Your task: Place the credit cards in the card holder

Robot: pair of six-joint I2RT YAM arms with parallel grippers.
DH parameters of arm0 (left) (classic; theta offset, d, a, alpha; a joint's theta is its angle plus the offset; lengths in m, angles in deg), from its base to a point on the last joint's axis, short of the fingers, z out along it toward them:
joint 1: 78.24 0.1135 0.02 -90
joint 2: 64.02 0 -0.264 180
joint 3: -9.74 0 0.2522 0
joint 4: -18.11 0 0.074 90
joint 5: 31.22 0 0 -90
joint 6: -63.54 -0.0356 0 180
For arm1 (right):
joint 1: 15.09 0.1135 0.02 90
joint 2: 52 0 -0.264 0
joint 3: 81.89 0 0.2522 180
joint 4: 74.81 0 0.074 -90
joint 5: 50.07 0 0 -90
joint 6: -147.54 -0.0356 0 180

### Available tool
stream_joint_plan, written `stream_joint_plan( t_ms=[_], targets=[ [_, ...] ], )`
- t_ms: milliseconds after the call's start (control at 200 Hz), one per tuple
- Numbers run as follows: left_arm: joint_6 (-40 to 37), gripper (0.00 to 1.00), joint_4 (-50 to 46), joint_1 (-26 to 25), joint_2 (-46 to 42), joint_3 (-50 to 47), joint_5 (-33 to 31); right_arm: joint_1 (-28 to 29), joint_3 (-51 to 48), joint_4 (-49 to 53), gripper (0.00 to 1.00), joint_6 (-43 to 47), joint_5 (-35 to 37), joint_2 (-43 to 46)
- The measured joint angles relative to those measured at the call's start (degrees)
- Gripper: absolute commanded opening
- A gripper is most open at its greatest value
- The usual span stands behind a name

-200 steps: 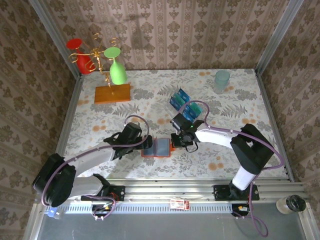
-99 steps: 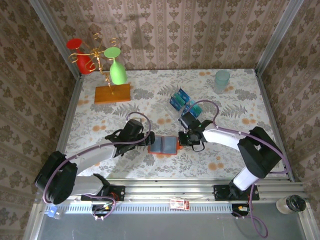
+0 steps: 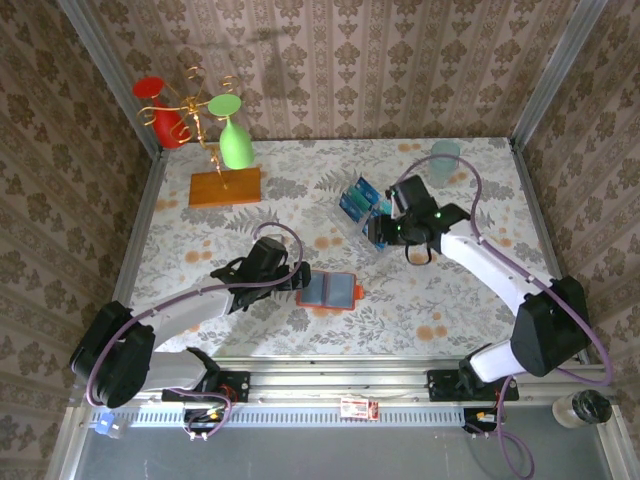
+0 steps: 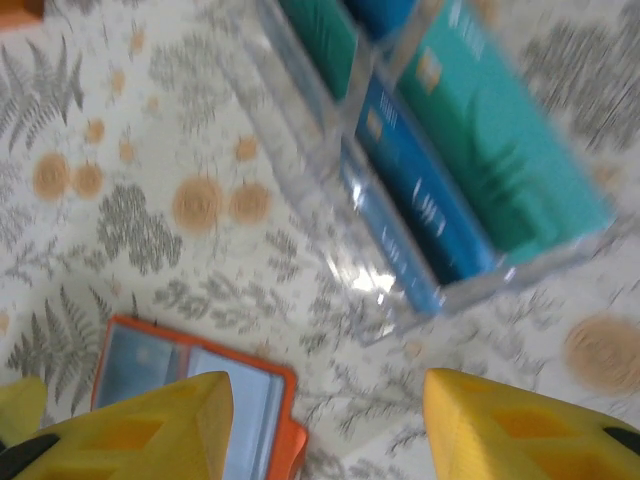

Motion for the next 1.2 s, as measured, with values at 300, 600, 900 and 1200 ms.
stream_joint_plan(
  t_ms=[300,600,900,1200],
  targets=[
    [0.0,1.00,0.3,1.8,0.0,0.0,1.6,-0.1,12.6,6.6,0.38,7.9,2.6,-13.8],
    [0.0,1.00,1.2,2.6,0.0,0.0,2.7,1.9,17.5,11.0,0.31,11.5,7.0,-20.6],
    [0.0,1.00,2.6,3.3,0.0,-0.2,3.6,3.4,20.2,13.4,0.30,14.0,12.5,-24.7],
    [0.1,1.00,3.7,3.8,0.0,-1.6,4.2,4.3,20.9,13.8,0.24,15.5,14.5,-27.9]
  ],
)
